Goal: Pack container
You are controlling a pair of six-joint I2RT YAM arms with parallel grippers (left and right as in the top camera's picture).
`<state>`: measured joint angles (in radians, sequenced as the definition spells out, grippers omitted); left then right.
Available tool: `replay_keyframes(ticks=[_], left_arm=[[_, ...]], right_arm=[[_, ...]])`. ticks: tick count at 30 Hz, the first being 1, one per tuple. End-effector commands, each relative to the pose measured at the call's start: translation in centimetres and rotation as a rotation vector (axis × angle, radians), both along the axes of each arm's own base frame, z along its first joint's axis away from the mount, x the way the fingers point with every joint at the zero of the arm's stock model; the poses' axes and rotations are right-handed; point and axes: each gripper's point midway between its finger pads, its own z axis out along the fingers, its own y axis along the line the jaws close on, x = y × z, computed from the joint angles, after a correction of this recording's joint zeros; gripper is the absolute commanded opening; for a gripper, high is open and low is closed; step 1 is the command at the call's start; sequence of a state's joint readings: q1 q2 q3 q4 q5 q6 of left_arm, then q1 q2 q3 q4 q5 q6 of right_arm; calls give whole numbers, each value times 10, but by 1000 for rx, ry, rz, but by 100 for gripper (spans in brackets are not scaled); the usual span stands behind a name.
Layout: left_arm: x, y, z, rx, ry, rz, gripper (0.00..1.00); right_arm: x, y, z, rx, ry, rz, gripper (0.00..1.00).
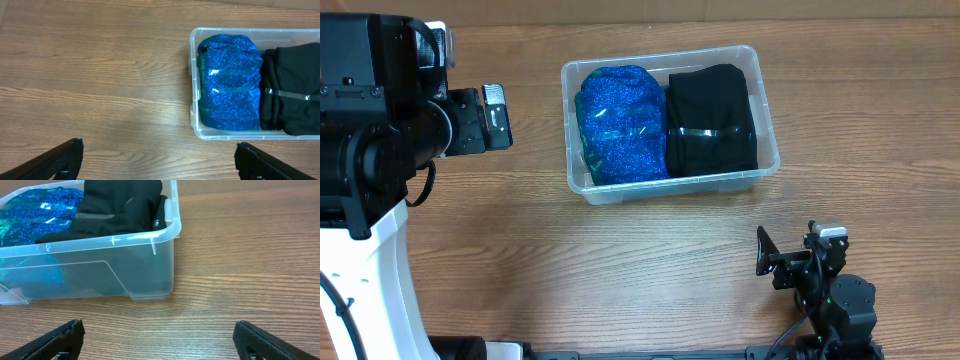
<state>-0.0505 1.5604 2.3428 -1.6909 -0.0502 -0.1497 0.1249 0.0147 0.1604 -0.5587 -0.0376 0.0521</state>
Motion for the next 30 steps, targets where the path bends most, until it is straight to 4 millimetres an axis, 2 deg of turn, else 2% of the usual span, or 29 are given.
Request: replay_keyframes(ticks=[1, 15, 22, 24, 27, 28, 30], left_arm=[[1, 1, 0, 4, -2, 8, 100], [0, 0, 1, 4, -6, 4, 100], [-27, 2, 21, 0, -81, 5, 100], [-38, 3, 21, 1, -84, 4, 100], [-26, 7, 29, 23, -230, 11, 100], [-19, 6, 27, 17, -286, 9, 100], [-12, 5, 9, 11, -352, 8, 100]], right_arm=[[0, 0, -2, 5, -4, -2, 100], [0, 0, -2, 5, -4, -2, 100], [0, 0, -2, 5, -4, -2, 100], [0, 0, -2, 5, -4, -2, 100], [0, 0, -2, 5, -4, -2, 100], [0, 0, -2, 5, -4, -2, 100], [0, 0, -2, 5, -4, -2, 100]])
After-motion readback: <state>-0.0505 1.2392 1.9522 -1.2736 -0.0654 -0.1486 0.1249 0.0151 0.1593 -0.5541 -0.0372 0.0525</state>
